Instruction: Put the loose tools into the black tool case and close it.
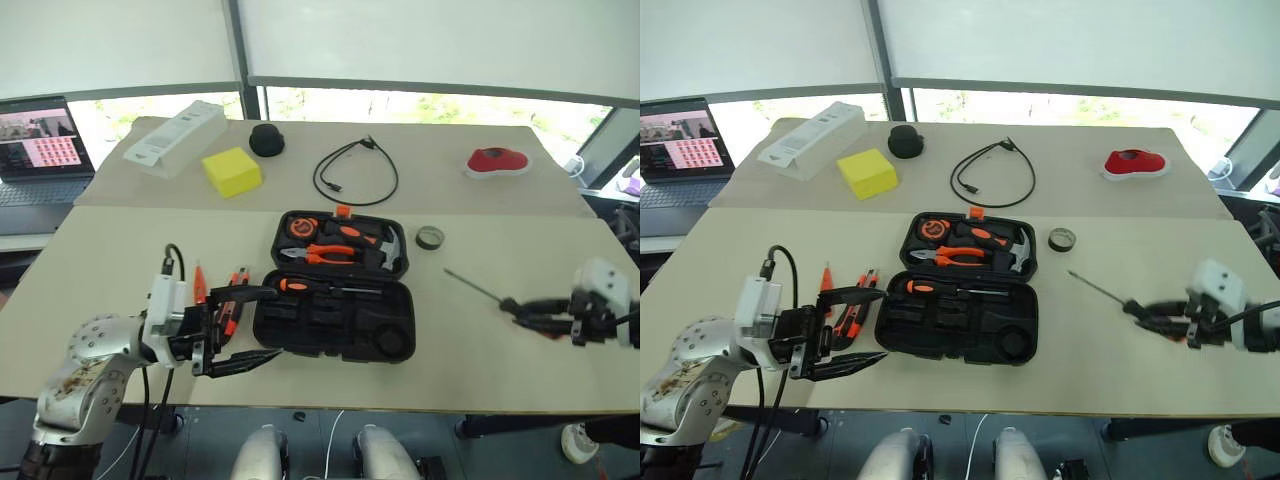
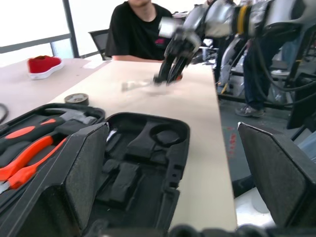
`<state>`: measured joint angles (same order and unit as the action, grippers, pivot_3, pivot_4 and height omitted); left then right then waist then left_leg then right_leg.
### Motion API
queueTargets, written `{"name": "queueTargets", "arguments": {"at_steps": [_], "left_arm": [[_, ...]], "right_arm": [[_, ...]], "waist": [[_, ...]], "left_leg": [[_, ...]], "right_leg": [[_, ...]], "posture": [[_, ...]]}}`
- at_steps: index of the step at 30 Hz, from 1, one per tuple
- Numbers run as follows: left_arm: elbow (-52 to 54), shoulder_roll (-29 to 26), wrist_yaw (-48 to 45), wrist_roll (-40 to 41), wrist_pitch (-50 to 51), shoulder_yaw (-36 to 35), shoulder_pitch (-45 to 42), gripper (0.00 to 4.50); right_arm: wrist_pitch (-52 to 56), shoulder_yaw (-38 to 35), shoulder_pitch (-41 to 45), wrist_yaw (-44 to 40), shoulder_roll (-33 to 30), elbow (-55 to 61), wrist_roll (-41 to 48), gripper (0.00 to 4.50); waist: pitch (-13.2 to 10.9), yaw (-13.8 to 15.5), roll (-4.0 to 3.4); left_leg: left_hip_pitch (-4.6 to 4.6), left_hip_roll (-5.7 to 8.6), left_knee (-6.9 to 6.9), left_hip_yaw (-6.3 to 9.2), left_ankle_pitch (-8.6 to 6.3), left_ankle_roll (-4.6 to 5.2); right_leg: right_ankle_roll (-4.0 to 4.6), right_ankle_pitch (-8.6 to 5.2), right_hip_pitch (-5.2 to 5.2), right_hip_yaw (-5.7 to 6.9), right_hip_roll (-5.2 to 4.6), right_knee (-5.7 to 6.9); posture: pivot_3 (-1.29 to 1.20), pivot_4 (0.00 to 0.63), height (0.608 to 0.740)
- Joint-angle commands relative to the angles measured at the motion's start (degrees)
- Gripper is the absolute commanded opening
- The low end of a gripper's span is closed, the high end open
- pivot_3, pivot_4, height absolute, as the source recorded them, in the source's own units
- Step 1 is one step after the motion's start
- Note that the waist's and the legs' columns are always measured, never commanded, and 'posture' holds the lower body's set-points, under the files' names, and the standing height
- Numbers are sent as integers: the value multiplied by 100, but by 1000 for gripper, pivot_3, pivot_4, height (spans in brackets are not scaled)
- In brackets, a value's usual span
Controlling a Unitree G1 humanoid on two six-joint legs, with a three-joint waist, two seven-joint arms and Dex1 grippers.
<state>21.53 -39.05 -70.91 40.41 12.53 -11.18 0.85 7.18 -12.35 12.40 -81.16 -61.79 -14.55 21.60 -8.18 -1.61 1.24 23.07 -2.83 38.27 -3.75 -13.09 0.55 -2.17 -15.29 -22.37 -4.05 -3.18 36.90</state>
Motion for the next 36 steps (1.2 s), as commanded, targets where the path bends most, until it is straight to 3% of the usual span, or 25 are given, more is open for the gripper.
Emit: {"name": "queueTargets", "arguments": {"at_steps": [1, 4, 7, 12, 17, 36], "left_arm": [[-248, -43, 87, -69, -217, -439, 223, 4500], [-382, -13, 155, -162, -312, -588, 435, 4500], [-430, 30, 223, -243, -421, -660, 671, 4500], [-404, 52, 291, -304, -535, -740, 882, 4500], [-208, 114, 397, -304, -602, -796, 1103, 4500], [-346, 144, 415, -371, -773, -687, 1115, 4500]], "right_arm": [[1128, 301, 614, 158, 191, 1804, 882, 938], [2341, 1106, 1474, 945, 713, 2675, 875, 938], [2946, 2162, 2180, 1289, 1179, 2905, 272, 938], [3356, 3178, 2683, 1572, 1438, 2771, -509, 938], [3766, 4007, 3139, 1687, 1426, 2550, -1347, 938], [3876, 4472, 3182, 1441, 1701, 2484, -1883, 938]], "waist": [[-1, -23, 2], [-7, -90, 11], [-13, -74, 26], [-15, 158, 32], [-14, 156, 35], [-12, 94, 37]], "left_leg": [[-2, -3, 0, 2, 0, 0], [-5, -5, -4, 4, 0, -1], [13, -9, -4, 5, 0, -5], [87, 9, 1, 5, -1, -2], [158, 10, 13, -2, 0, -1], [155, 6, 15, -3, 0, -1]], "right_leg": [[1, 0, 0, 0, 2, 0], [6, -2, -8, -1, 1, 8], [15, 1, -39, 6, -2, 16], [2, 9, -103, 13, -32, 14], [3, 16, -179, 11, -26, 26], [7, 18, -176, 14, -12, 28]], "posture": [[0, 150, 740], [0, 150, 740], [0, 150, 740], [0, 150, 740], [0, 150, 740], [0, 150, 740]]}}
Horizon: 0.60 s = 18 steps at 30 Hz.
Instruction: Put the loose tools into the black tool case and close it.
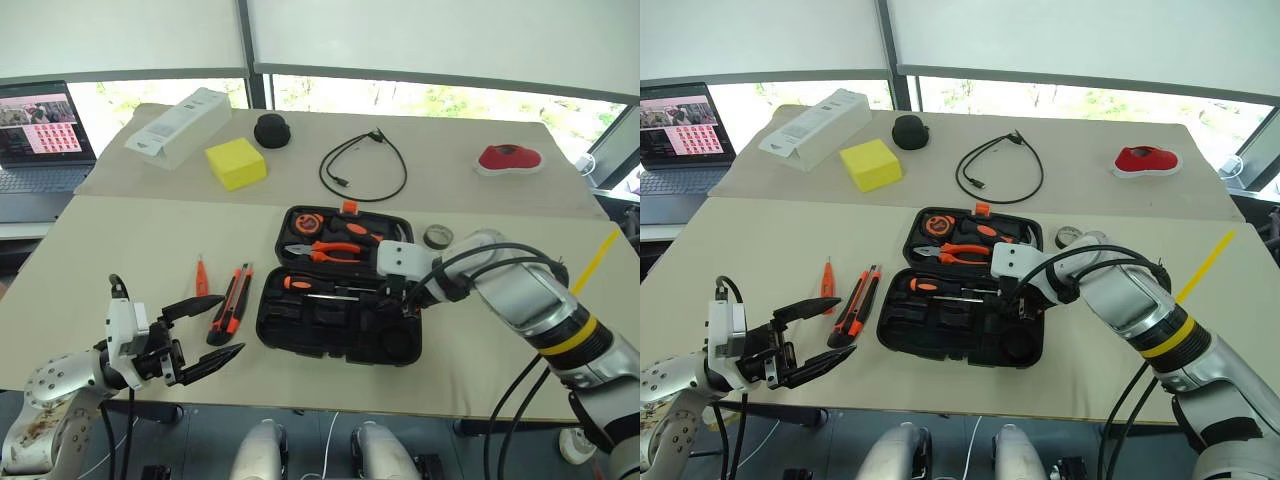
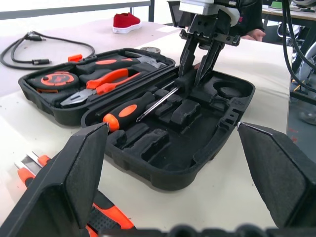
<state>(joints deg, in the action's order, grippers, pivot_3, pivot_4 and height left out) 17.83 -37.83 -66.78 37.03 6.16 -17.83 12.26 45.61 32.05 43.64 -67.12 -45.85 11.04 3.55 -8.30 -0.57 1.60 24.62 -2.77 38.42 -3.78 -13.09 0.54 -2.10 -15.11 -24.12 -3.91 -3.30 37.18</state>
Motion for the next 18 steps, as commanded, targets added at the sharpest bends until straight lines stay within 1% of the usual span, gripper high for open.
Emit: {"name": "queueTargets", "arguments": {"at_steps": [1, 2, 3, 4, 7, 9, 13, 14, 15, 18], "left_arm": [[21, 23, -1, -40, -141, -8, -34, 4500], [19, 25, -4, -45, -144, -1, -40, 4500], [16, 25, -10, -53, -146, 1, -44, 4500], [15, 27, -14, -61, -147, -1, -46, 4500], [-6, 14, -21, -79, -145, -23, -53, 4500], [-14, 7, -24, -83, -146, -37, -48, 4500], [-25, 10, -12, -96, -159, -61, -17, 4500], [-22, 17, -5, -101, -166, -64, -3, 4500], [-10, 31, 5, -109, -173, -56, 16, 4500], [6, 53, 29, -129, -184, -22, 33, 4500]], "right_arm": [[21, -11, 61, 31, 160, -115, -63, 938], [16, -61, 60, 0, 199, -128, -25, 938], [-24, -99, 65, -91, 196, -107, 29, 1944], [-54, -122, 68, -160, 189, -89, 62, 2133], [-1071, -638, -64, -684, 139, -29, 529, 3107], [-1335, -947, -127, -855, 158, -81, 771, 3661], [-1775, -1569, -276, -907, 281, -474, 1202, 3661], [-1909, -1726, -383, -871, 388, -588, 1332, 3123], [-2147, -1821, -526, -821, 523, -691, 1393, 2963], [-2591, -1914, -798, -629, 859, -941, 1332, 1931]], "waist": [[1, -15, 2], [2, -16, 3], [3, -19, 5], [3, -21, 5], [3, -32, 5], [3, -38, 5], [3, -25, 5], [3, -24, 6], [4, -18, 8], [8, -17, 14]], "left_leg": [[-1, 0, 0, 0, 0, 0], [-1, -1, 0, 0, 0, 0], [-3, -1, 0, -1, 0, 0], [-5, -2, 0, 0, 0, 0], [-5, -5, 0, 0, 0, 0], [-5, -6, -1, 2, 0, 0], [-5, -5, 4, 2, 0, 0], [-5, -5, 9, 2, 0, 0], [-5, -5, 12, 3, 0, 0], [-9, -5, 14, -2, 0, 0]], "right_leg": [[0, 0, 0, 0, 0, 1], [0, 0, 1, 0, 2, 2], [1, 1, 2, 0, 2, 3], [2, 1, 3, 0, 4, 3], [3, 2, 2, -1, 7, 4], [3, 2, 2, -1, 9, 3], [2, 3, 6, -1, 6, 4], [2, 3, 8, -1, 6, 4], [1, 4, 10, -1, 6, 4], [1, 4, 19, 5, 7, 3]], "posture": [[0, 150, 740], [0, 150, 740], [0, 150, 740], [0, 150, 740], [0, 150, 740], [0, 150, 740], [0, 150, 740], [0, 150, 740], [0, 150, 740], [0, 150, 740]]}}
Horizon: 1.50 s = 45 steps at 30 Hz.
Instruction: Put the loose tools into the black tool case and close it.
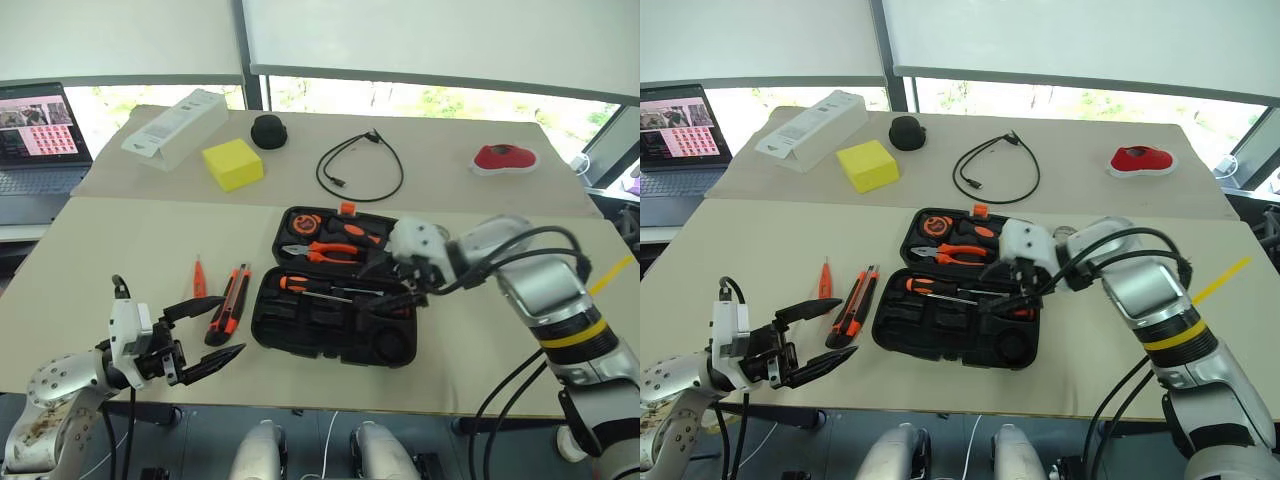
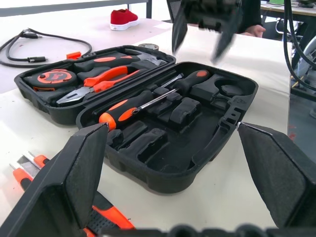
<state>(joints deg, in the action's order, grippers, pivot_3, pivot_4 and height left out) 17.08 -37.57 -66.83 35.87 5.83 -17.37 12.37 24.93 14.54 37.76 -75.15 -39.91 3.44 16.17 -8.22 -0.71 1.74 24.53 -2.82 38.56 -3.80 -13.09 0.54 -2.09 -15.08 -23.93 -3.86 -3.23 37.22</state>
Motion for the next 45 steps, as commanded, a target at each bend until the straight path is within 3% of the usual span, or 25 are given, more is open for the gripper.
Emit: {"name": "queueTargets", "arguments": {"at_steps": [1, 5, 6, 15, 25, 29, 34, 39, 45], "left_arm": [[75, 31, 40, -22, -148, -48, 9, 4500], [48, 27, 58, -40, -137, 2, -51, 4500], [40, 21, 59, -43, -134, 10, -63, 4500], [8, -54, 67, -128, -97, 12, -99, 4500], [27, -98, 163, -192, -27, -62, -32, 4500], [57, -56, 254, -210, -77, -179, 130, 4500], [-3, 90, 569, 28, -54, -818, 537, 4500], [-324, 338, 1050, -22, -119, -1810, 1229, 4500], [-547, 592, 1894, 10, 446, -2696, 2125, 4500]], "right_arm": [[-758, -140, -294, 276, 381, -331, -39, 1577], [-1416, -26, -495, 474, 641, -888, -386, 173], [-1541, 11, -505, 491, 668, -995, -470, 79], [-1697, 117, -472, 647, 994, -1682, -745, 79], [-1902, 490, -473, 565, 1158, -1629, -1053, 79], [-2156, 166, -406, 701, 1179, -1628, -913, 79], [-2064, -769, -618, 524, 924, -1210, 46, 79], [-1836, -1509, -1338, 471, 430, -615, 627, 1493], [-3051, -2364, -2419, -86, 467, -508, 1281, 3477]], "waist": [[0, -4, 0], [0, -5, 0], [0, -5, 0], [0, -12, 0], [0, -44, 0], [0, -50, 0], [-4, -32, 3], [-6, -3, 11], [-10, -26, 30]], "left_leg": [[0, 0, 0, -2, 0, 0], [1, 1, 10, -7, 0, 0], [1, 2, 13, -11, 0, 0], [-25, -1, 21, -27, 2, -3], [-86, -5, 9, -26, 1, -4], [-103, -6, 1, -28, 1, -4], [-98, -6, 1, -26, 1, -5], [-98, -6, -4, -13, 0, -4], [-104, -4, -11, -12, 0, -4]], "right_leg": [[0, 0, 0, 0, 0, 1], [1, 0, -5, -1, 0, 17], [0, 0, -8, -2, -1, 23], [4, -2, 6, -5, 3, 45], [12, -8, 68, -5, 6, 40], [16, -11, 77, -4, 5, 39], [16, -11, 73, -5, 2, 39], [11, -14, 79, -2, -13, 28], [13, -16, 80, -3, -10, 22]], "posture": [[0, 150, 740], [0, 150, 740], [0, 150, 740], [0, 150, 740], [0, 150, 740], [0, 150, 740], [0, 150, 740], [0, 150, 740], [0, 150, 740]]}}
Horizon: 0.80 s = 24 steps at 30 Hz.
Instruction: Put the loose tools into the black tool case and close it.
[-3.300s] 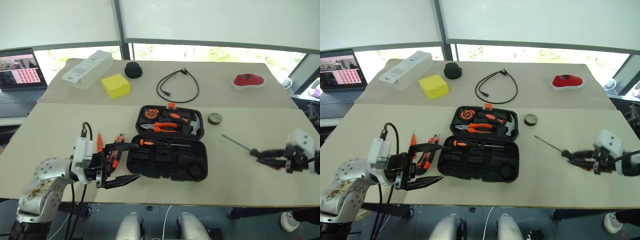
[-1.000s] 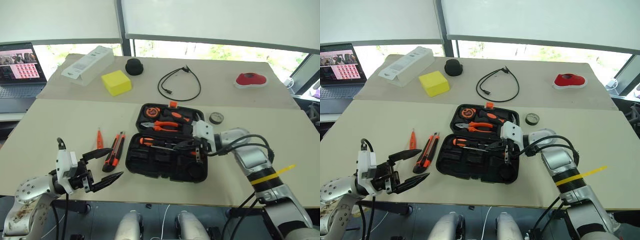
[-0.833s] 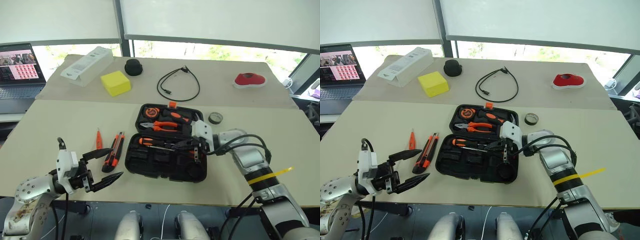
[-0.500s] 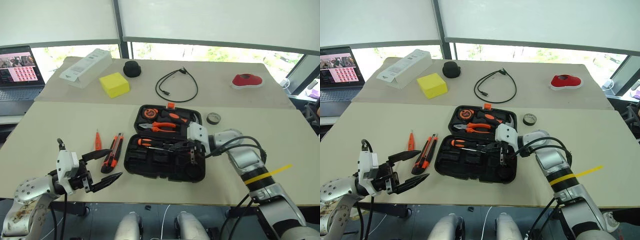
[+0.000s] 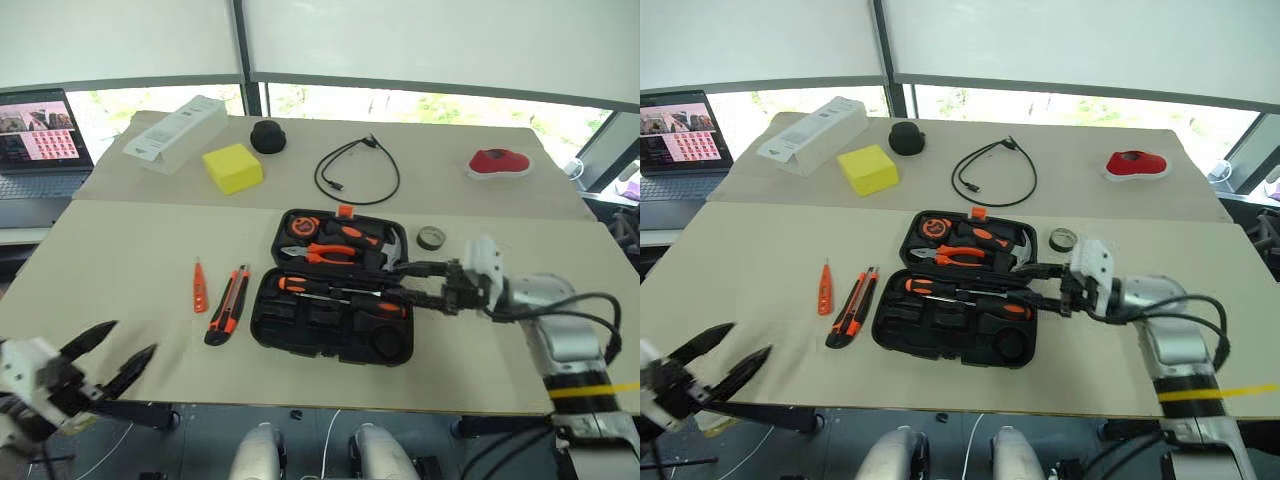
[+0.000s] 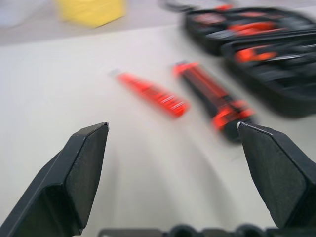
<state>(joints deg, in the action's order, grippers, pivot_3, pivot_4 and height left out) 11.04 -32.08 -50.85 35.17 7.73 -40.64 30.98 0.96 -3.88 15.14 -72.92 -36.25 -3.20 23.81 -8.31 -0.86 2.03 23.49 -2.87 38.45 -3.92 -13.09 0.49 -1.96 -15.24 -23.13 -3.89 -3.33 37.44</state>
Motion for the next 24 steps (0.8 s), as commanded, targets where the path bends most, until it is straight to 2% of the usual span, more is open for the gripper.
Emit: {"name": "queueTargets", "arguments": {"at_steps": [1, 3, 7, 11, 13, 17, 20, 24], "left_arm": [[77, 78, 483, 93, 447, -466, 411, 4500], [133, 129, 673, 174, 691, -595, 594, 4500], [438, 48, 802, 490, 1159, -638, 639, 4500], [1007, -303, 1451, 858, 2156, -533, 266, 4500], [1290, -558, 1919, 1113, 2788, -387, -171, 4500], [1588, -1014, 3482, 1617, 4568, 217, -1613, 4500], [1541, -893, 4370, 1795, 5423, 645, -2642, 4500], [1298, -484, 5159, 1562, 6074, 1262, -3598, 4500]], "right_arm": [[-904, -696, -323, -256, 111, 59, 498, 3867], [-929, -883, -667, -277, 12, 22, 533, 4464], [-793, -1013, -1107, -264, 21, 295, 777, 4464], [-615, -904, -995, -63, 27, 720, 913, 4464], [-378, -846, -764, 79, 0, 983, 1019, 4464], [88, -683, -258, 197, -94, 1316, 1154, 4464], [263, -580, -32, 173, -142, 1395, 1176, 4464], [380, -431, 201, 43, -222, 1370, 1145, 4464]], "waist": [[-2, -14, 1], [-2, -14, 2], [-7, 26, 17], [-8, 14, 16], [-8, 11, 15], [-11, 28, 11], [-11, 15, 23], [-14, 5, 24]], "left_leg": [[-1, 0, -1, -1, 0, 0], [-4, -2, -1, -1, 0, -1], [-8, -3, -1, -8, -1, -1], [-12, -10, -3, 4, -1, -3], [-14, -10, -4, 7, 0, -3], [-16, -7, -4, 11, 1, -3], [-15, -2, -5, 23, 1, -3], [-3, 5, -16, 26, -4, -9]], "right_leg": [[0, 0, -1, -2, 0, 0], [-1, -1, 2, -2, -1, 0], [-2, -6, 2, 5, -3, -18], [9, -6, 12, -2, -7, -24], [8, -1, 10, -2, -6, -24], [-3, 6, 17, -3, -4, -21], [-12, 12, 26, -2, -3, -22], [-15, 15, 13, -5, -6, -29]], "posture": [[0, 150, 740], [0, 150, 740], [0, 150, 740], [0, 150, 740], [0, 150, 740], [0, 150, 740], [0, 150, 740], [0, 150, 740]]}}
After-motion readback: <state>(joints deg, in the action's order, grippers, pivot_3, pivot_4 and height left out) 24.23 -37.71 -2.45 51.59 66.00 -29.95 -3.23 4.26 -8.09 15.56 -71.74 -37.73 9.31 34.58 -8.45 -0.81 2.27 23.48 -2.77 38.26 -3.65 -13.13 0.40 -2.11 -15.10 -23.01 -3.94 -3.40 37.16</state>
